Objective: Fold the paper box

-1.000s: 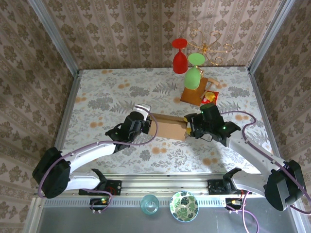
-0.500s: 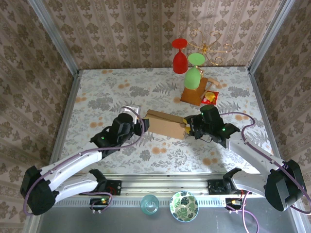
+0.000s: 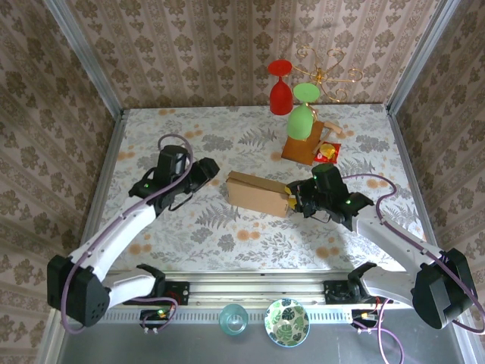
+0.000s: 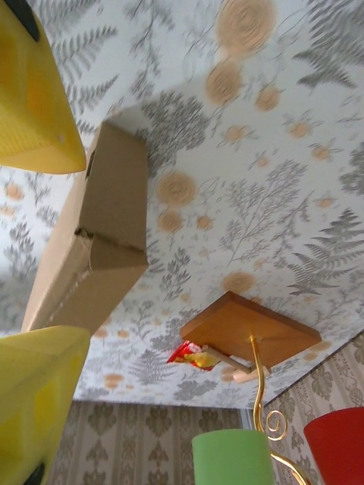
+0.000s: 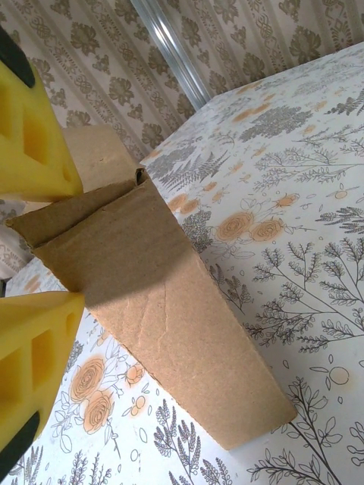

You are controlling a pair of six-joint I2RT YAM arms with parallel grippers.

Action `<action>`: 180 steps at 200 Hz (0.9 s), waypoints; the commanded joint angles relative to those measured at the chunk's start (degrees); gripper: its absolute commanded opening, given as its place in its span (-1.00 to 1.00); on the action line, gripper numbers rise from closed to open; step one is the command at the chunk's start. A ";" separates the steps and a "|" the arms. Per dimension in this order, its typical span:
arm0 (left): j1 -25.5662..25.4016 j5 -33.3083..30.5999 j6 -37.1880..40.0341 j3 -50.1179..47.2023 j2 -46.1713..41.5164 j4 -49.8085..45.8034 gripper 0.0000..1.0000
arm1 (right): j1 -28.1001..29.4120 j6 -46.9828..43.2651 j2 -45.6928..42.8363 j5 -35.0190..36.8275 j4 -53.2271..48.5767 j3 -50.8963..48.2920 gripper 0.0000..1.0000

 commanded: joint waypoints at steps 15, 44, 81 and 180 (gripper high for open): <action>-0.62 3.94 -13.19 2.51 2.59 -3.46 0.12 | 0.22 -0.91 1.36 0.80 -4.36 -0.85 -0.30; -1.05 4.55 -13.75 3.89 4.88 -5.70 0.13 | 0.19 -0.91 1.54 0.82 -3.95 -0.90 -0.30; -2.31 6.18 -16.43 2.73 8.13 1.08 0.16 | 0.19 -1.08 1.58 0.82 -3.96 -1.02 -0.30; -3.74 5.24 -19.84 -3.86 9.50 6.65 -0.16 | 0.15 -1.16 1.84 0.72 -3.44 -1.25 -0.31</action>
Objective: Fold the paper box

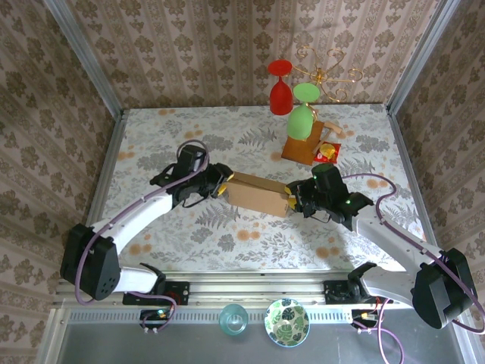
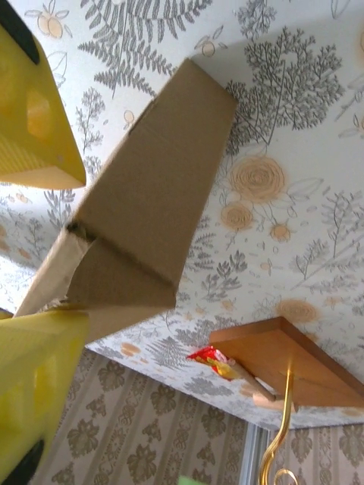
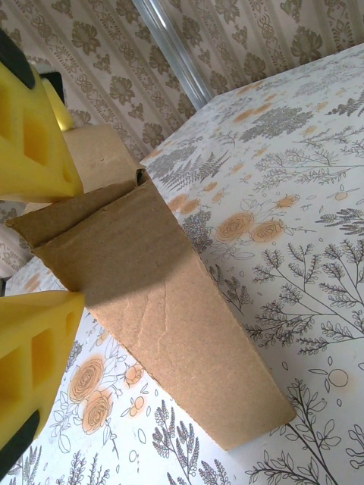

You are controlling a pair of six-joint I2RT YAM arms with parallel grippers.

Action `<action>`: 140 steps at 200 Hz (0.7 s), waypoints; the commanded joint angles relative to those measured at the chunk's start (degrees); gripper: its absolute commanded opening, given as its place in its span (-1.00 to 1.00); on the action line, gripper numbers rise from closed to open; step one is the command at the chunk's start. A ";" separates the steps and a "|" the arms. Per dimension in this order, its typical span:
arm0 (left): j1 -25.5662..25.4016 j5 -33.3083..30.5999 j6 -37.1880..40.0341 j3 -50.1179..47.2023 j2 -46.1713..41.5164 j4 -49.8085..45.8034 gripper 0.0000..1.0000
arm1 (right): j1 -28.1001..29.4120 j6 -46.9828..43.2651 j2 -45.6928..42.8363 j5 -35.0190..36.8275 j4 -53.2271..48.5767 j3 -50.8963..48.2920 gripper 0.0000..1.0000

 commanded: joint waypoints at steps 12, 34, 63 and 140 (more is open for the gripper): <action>-0.07 -0.40 -1.84 -3.39 0.39 2.48 -0.26 | 0.22 -1.09 1.91 0.57 -3.59 -1.25 -0.31; -0.13 -0.58 -2.57 -5.40 0.51 4.01 -0.53 | 0.15 -1.26 2.18 0.31 -3.71 -1.42 -0.31; -0.16 -1.32 -3.09 -6.89 -0.63 4.09 -0.72 | 0.06 -1.45 1.91 0.38 -4.14 -1.64 -0.33; 0.79 -2.51 -0.23 -8.64 -4.25 4.12 -0.82 | -0.72 -9.93 3.09 -0.30 -8.69 3.01 -0.34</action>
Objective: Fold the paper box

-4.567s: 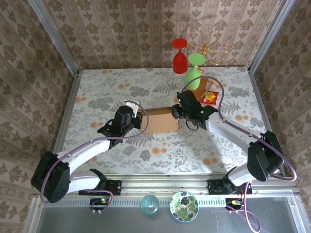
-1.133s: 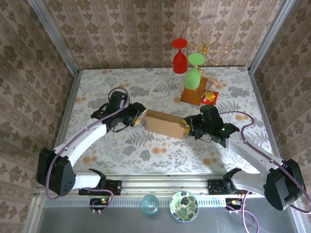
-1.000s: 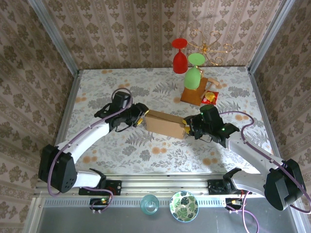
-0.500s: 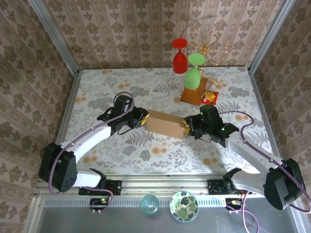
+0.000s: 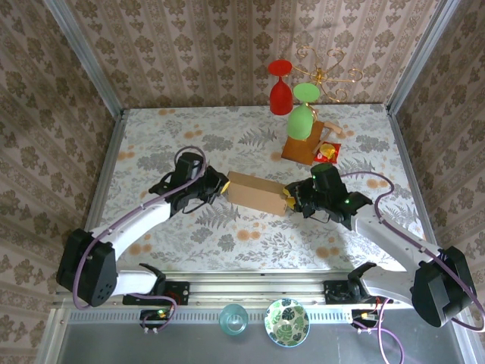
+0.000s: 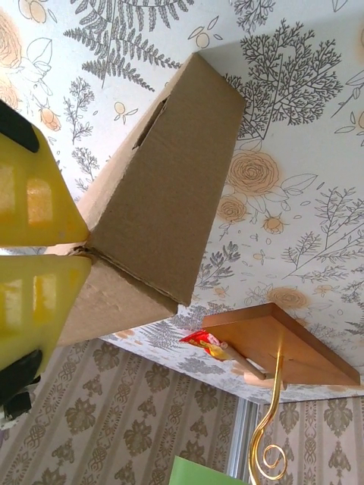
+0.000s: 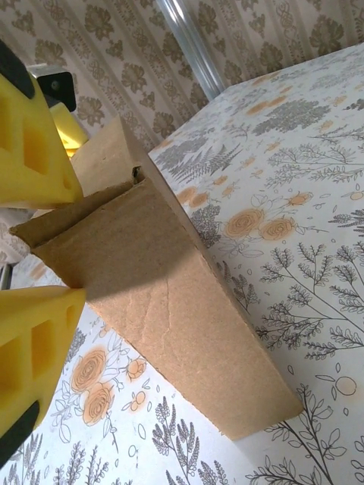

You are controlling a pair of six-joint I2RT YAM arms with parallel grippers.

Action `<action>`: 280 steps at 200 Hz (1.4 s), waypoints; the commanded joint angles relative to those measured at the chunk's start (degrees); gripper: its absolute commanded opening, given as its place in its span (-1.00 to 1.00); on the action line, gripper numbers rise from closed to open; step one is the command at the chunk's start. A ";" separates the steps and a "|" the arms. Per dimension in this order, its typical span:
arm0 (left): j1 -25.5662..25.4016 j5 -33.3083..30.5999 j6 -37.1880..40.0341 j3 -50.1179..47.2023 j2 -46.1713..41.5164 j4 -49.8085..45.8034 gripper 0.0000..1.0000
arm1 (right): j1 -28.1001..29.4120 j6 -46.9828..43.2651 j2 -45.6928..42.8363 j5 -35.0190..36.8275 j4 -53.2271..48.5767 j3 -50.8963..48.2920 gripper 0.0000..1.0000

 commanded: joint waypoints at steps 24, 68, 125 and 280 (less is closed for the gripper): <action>1.35 -1.86 5.41 -4.94 -2.90 1.49 -0.85 | -0.88 -19.87 2.62 0.95 -12.55 8.88 -0.18; 1.83 -2.27 14.00 -11.20 -8.21 2.01 -0.85 | -0.70 -40.38 5.01 -4.42 -22.16 14.36 -0.31; 2.40 -3.55 13.68 -19.56 -15.06 0.48 -0.75 | 0.17 -46.81 4.63 -3.72 -24.40 10.08 -0.34; 15.40 -39.19 42.37 -3.58 -23.95 -21.90 1.00 | 0.91 -62.88 -18.02 57.17 -13.78 2.37 1.00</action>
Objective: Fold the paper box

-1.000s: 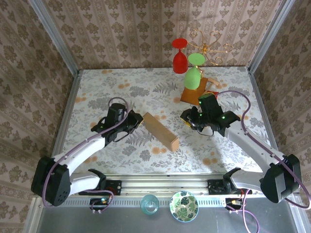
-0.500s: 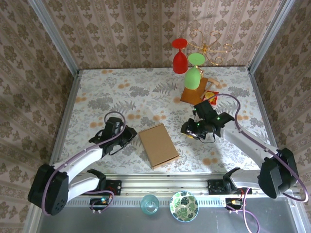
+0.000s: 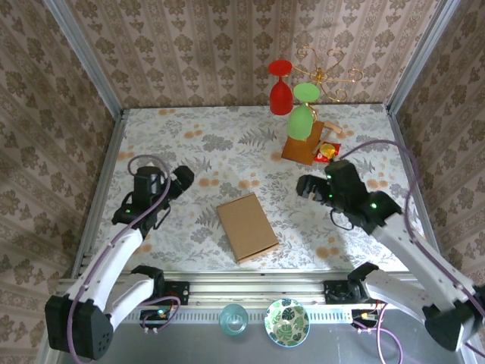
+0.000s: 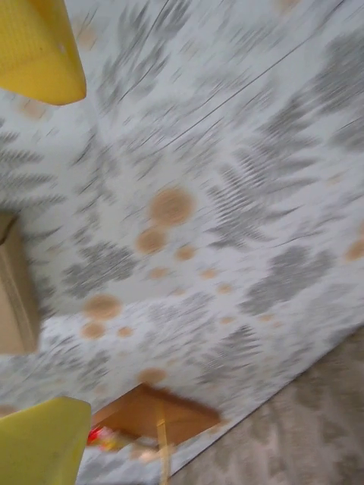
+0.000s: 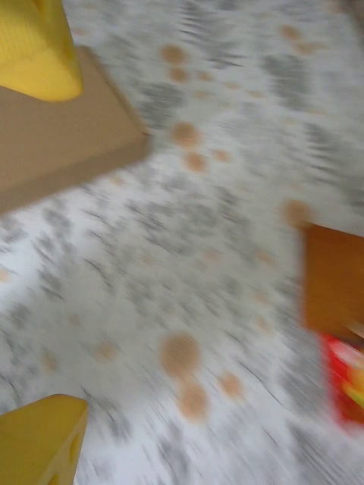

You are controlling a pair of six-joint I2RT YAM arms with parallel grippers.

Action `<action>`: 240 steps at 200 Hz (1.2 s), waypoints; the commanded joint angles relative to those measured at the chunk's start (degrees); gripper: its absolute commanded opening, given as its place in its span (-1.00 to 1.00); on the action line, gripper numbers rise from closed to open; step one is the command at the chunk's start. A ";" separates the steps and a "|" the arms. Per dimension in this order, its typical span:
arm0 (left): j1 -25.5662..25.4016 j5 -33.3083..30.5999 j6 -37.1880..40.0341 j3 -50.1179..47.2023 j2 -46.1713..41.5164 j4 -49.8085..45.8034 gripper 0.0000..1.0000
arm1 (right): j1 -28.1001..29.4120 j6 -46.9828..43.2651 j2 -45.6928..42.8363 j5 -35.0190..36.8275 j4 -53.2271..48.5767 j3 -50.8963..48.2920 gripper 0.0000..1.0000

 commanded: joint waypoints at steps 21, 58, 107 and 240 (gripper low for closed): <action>-0.36 -26.61 33.64 -0.54 -0.84 -2.24 1.00 | -2.98 -24.61 -8.22 32.24 36.42 -23.19 1.00; 3.14 -23.99 48.81 -13.62 -0.75 17.20 1.00 | -10.52 -32.21 2.24 21.57 47.34 -29.55 1.00; 12.46 -7.58 48.14 -16.92 13.66 34.40 1.00 | -15.70 -36.62 17.67 7.82 62.71 -29.00 1.00; 18.11 1.41 49.02 -19.36 38.19 76.52 1.00 | -25.55 -36.42 36.41 -5.08 88.00 -28.75 1.00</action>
